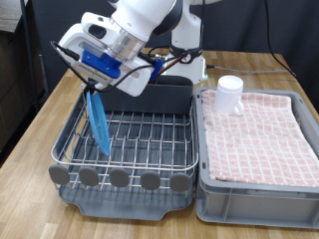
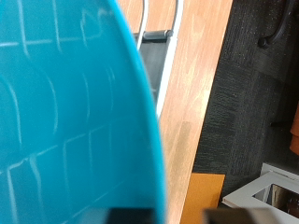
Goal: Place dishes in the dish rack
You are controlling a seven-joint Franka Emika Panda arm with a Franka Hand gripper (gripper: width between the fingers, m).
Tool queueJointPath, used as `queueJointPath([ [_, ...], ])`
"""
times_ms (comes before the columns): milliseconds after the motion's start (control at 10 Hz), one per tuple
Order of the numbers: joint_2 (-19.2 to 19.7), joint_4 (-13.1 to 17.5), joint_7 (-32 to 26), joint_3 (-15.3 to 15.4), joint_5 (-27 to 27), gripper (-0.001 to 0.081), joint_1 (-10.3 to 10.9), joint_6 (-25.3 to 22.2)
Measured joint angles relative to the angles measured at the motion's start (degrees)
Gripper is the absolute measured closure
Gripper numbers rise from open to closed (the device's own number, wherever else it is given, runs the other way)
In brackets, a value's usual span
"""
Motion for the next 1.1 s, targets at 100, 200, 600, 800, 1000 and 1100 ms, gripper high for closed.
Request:
queueJointPath([
  [100,0.07,0.0,0.1,-0.07,0.0,0.0647,0.0,0.02],
  [200,0.09,0.0,0.15,-0.13,0.0,0.0485,0.0,0.05],
  [600,0.0,-0.01,-5.57,-0.1,8.82,0.0161,-0.07,3.32],
  [800,-1.24,0.06,-13.8,0.16,20.2,0.0042,-0.14,3.1],
  [1000,-3.9,0.5,-22.56,0.29,31.13,0.001,-0.14,-0.12],
  [1100,-5.4,1.1,-25.68,0.29,34.62,0.0005,-0.14,-3.08],
])
